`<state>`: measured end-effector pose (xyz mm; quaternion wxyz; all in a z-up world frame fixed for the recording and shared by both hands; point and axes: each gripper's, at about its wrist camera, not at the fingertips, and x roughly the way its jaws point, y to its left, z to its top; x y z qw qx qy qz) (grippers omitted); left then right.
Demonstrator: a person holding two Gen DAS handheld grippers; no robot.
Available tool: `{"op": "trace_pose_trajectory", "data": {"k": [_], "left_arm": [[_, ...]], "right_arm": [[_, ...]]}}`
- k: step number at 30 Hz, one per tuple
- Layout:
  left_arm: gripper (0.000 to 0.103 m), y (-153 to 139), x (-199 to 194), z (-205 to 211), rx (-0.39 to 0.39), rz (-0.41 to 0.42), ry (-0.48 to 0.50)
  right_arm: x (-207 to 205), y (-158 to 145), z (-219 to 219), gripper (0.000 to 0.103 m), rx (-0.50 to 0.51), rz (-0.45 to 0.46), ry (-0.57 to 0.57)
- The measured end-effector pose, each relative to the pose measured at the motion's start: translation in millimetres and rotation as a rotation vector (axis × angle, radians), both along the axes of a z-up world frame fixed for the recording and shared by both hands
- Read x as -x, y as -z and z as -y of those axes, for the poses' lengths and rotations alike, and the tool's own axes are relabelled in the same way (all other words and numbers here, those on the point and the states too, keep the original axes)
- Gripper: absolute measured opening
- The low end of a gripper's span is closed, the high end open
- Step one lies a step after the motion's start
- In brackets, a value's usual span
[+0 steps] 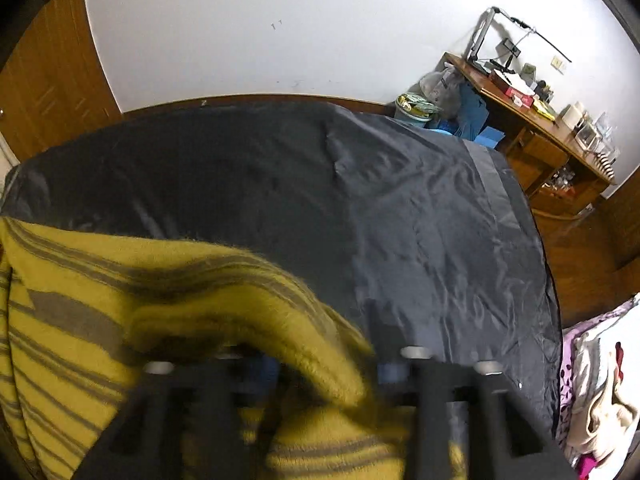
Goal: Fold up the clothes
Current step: 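Lay the sweater flat on the table and open both grippers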
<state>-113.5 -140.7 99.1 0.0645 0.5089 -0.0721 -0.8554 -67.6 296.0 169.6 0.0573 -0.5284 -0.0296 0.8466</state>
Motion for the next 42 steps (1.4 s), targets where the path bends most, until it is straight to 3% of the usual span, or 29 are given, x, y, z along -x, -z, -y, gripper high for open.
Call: {"op": "trace_pose_trajectory", "data": {"k": [2, 5, 7, 10, 15, 17, 19, 23, 25, 27, 32, 36, 39, 42], "left_arm": [[0.046, -8.1, -14.7, -4.5, 0.009, 0.010, 0.064], [0.056, -19.3, -36.4, -16.7, 0.020, 0.005, 0.159], [0.059, -23.4, -43.5, -30.7, 0.000, 0.010, 0.232], [0.059, -11.4, -46.1, -50.1, -0.020, 0.030, 0.372], [0.059, 31.0, -40.3, -88.0, 0.098, 0.105, 0.549], [0.059, 46.8, -27.9, -90.7, 0.138, 0.129, 0.560], [0.059, 51.0, -11.0, -88.8, 0.130, 0.116, 0.532], [0.059, 33.8, 34.2, -70.3, -0.062, 0.013, 0.349], [0.059, 23.2, 53.7, -59.9, -0.158, -0.043, 0.250], [0.059, 18.7, 73.0, -57.5, -0.200, -0.065, 0.177], [0.059, 24.6, 105.9, -69.0, -0.218, -0.022, 0.116], [0.063, 19.5, 90.2, -88.6, -0.140, -0.024, 0.213], [0.068, 18.9, 68.0, -86.1, -0.097, -0.013, 0.260], [0.070, 19.3, 40.4, -79.6, -0.100, 0.002, 0.289]], "right_arm": [[-12.9, -5.0, -0.6, 0.058, 0.004, -0.031, -0.008], [-40.6, -35.4, 22.6, 0.059, 0.023, -0.084, -0.076], [-47.7, -35.5, 37.6, 0.059, 0.060, -0.066, -0.164], [-42.0, -11.5, 63.5, 0.059, 0.090, 0.029, -0.299], [-13.0, 41.1, 97.0, 0.059, 0.003, 0.141, -0.441], [6.7, 55.6, 100.4, 0.059, -0.032, 0.152, -0.455], [30.9, 63.8, 97.6, 0.059, -0.040, 0.144, -0.448], [80.9, 53.2, 90.1, 0.059, -0.006, 0.061, -0.380], [105.3, 36.2, 79.0, 0.059, 0.091, -0.022, -0.281], [126.2, 28.5, 65.4, 0.059, 0.179, -0.069, -0.176], [164.7, 44.1, 47.0, 0.059, 0.311, -0.039, -0.033], [166.6, 47.3, 68.8, 0.059, 0.238, -0.043, -0.131], [130.5, 35.1, 102.6, 0.059, 0.149, -0.058, -0.250], [109.9, 50.6, 125.1, 0.059, 0.144, 0.014, -0.336]]}}
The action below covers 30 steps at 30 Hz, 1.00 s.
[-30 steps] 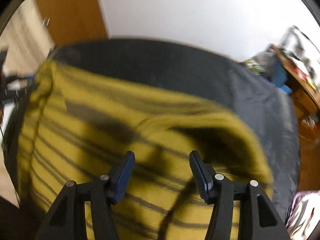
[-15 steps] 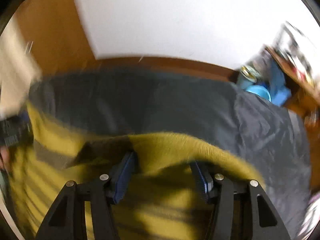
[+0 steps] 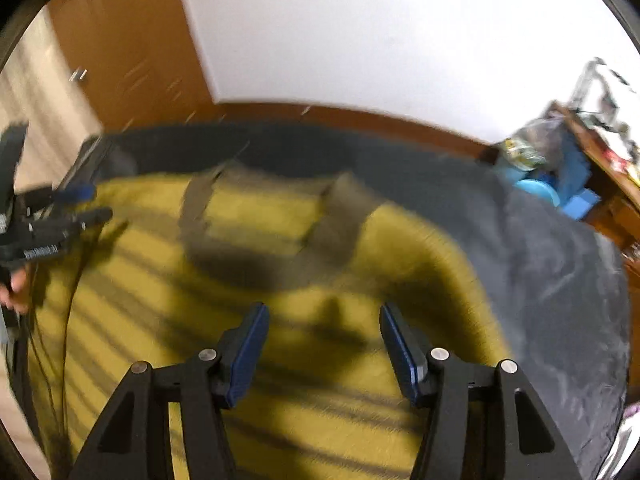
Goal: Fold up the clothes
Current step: 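Lay the sweater flat on the table and open both grippers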
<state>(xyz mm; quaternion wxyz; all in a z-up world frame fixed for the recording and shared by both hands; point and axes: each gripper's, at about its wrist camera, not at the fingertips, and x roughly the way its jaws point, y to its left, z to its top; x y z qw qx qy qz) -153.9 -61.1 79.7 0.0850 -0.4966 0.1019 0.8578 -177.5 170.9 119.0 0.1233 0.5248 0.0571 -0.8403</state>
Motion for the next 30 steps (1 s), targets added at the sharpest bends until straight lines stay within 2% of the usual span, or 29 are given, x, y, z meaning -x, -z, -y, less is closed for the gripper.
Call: {"op": "trace_pose_trajectory", "data": {"k": [3, 5, 8, 9, 11, 14, 17, 19, 23, 27, 30], "left_arm": [[0.073, 12.5, -4.2, 10.5, 0.022, 0.035, 0.029], [0.073, 19.4, -5.9, 17.8, 0.068, 0.047, 0.006], [0.073, 16.1, -11.2, 44.9, 0.033, 0.065, -0.030], [0.073, 9.5, -19.0, 49.3, 0.014, 0.062, -0.042], [0.073, -0.4, -36.4, 58.6, -0.003, 0.061, -0.056], [0.076, -7.0, -50.3, 73.7, 0.015, 0.071, -0.077], [0.079, -6.5, -74.9, 94.9, 0.019, 0.096, -0.123], [0.079, -2.3, -94.6, 117.1, 0.003, 0.122, -0.166], [0.079, 10.5, -142.7, 153.1, -0.035, 0.163, -0.234], [0.079, 19.3, -192.4, 154.7, -0.064, 0.185, -0.235], [0.079, 30.2, -216.1, 142.8, -0.049, 0.178, -0.202]], "right_arm": [[12.7, 32.3, 5.1, 0.059, -0.077, 0.062, 0.022], [25.4, 49.7, 0.2, 0.061, -0.110, 0.091, 0.069], [36.5, 31.7, -10.5, 0.062, -0.064, 0.082, 0.189], [34.0, 20.2, -10.9, 0.063, 0.006, 0.071, 0.191], [24.7, 7.2, -1.6, 0.063, 0.042, 0.063, 0.164], [-7.5, -6.1, 26.3, 0.063, 0.034, 0.056, 0.078], [-71.8, -13.9, 12.8, 0.063, 0.065, 0.083, -0.003], [-108.9, -9.9, 20.2, 0.063, 0.078, 0.108, -0.049], [-192.6, 1.3, 3.4, 0.063, 0.025, 0.133, -0.142], [-239.0, 12.2, -4.7, 0.063, 0.042, 0.168, -0.162], [-264.2, 10.7, -15.5, 0.063, 0.093, 0.174, -0.139]]}}
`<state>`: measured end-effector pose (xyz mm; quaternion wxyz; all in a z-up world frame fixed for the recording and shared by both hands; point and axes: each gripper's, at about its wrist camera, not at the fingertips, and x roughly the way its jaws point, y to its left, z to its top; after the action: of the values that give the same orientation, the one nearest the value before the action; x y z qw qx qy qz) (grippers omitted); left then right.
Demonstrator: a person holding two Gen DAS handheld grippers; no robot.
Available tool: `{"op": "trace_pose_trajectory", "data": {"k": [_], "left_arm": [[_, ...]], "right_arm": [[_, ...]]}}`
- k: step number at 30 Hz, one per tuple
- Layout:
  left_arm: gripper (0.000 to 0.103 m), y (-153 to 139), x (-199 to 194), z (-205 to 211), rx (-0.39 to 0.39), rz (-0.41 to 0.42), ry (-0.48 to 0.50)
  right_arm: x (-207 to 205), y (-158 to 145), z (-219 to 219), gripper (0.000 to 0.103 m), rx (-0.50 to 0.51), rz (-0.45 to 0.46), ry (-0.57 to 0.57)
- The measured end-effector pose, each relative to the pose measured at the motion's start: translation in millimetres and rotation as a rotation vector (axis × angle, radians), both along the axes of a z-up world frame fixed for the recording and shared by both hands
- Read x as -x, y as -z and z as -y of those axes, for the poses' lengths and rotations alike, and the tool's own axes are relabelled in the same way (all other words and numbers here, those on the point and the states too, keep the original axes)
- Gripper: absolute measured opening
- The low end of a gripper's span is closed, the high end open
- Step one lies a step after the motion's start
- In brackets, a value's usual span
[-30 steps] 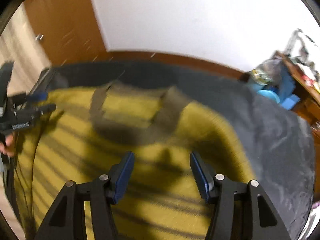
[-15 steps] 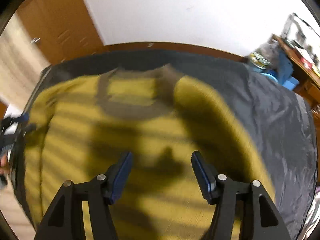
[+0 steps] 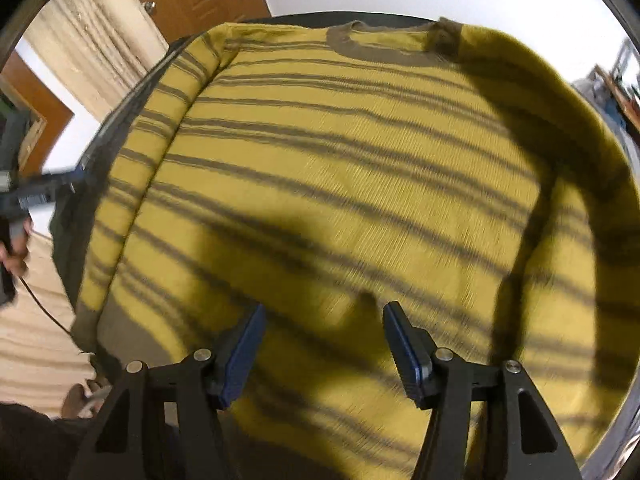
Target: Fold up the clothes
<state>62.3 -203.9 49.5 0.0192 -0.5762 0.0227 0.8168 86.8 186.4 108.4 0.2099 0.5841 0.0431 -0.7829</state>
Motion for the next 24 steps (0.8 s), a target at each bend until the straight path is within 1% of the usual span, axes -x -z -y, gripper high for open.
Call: {"op": "trace_pose_trajectory", "data": {"k": [2, 5, 10, 13, 14, 15, 16, 17, 18, 19, 22, 24], "left_arm": [[0.079, 6.7, -11.0, -5.5, -0.007, 0.002, 0.014], [0.079, 15.1, -25.4, -11.6, -0.044, 0.010, 0.024], [0.079, 29.1, -38.5, -1.5, -0.076, 0.022, 0.013], [0.079, 34.3, -42.1, 4.1, -0.094, 0.031, -0.007], [0.075, 34.1, -42.8, 5.0, -0.105, 0.032, -0.014], [0.067, 33.3, -43.5, 5.6, -0.118, 0.035, -0.015], [0.040, 32.1, -44.1, 7.0, -0.143, 0.044, -0.014], [0.024, 30.2, -44.4, 8.9, -0.171, 0.054, -0.013], [0.020, 26.9, -45.0, 9.2, -0.177, 0.057, -0.018], [0.010, 21.8, -45.5, 9.4, -0.171, 0.052, -0.022], [0.007, 1.0, -45.3, 9.2, -0.198, 0.018, 0.005], [0.007, -12.5, -45.1, 0.8, -0.226, 0.003, 0.047]], "right_arm": [[-14.2, -1.7, -6.6, 0.063, 0.025, -0.001, 0.006], [-32.7, -5.1, -11.4, 0.063, 0.022, -0.015, 0.003], [-58.8, -8.3, -21.7, 0.063, 0.025, -0.015, 0.013], [-71.6, -11.1, -26.9, 0.063, 0.055, -0.016, 0.005], [-74.9, -12.8, -27.8, 0.063, 0.064, -0.020, 0.000], [-78.1, -14.5, -28.7, 0.063, 0.074, -0.024, -0.005], [-81.3, -16.1, -29.6, 0.063, 0.083, -0.028, -0.009], [-84.6, -17.8, -30.5, 0.063, 0.093, -0.031, -0.014], [-87.5, -19.4, -31.0, 0.063, 0.102, -0.035, -0.018], [-87.6, -20.9, -28.0, 0.063, 0.105, -0.040, -0.017], [-88.7, -26.3, -25.5, 0.063, 0.118, -0.060, -0.012], [-88.8, -28.0, -25.7, 0.063, 0.129, -0.065, -0.009]]}}
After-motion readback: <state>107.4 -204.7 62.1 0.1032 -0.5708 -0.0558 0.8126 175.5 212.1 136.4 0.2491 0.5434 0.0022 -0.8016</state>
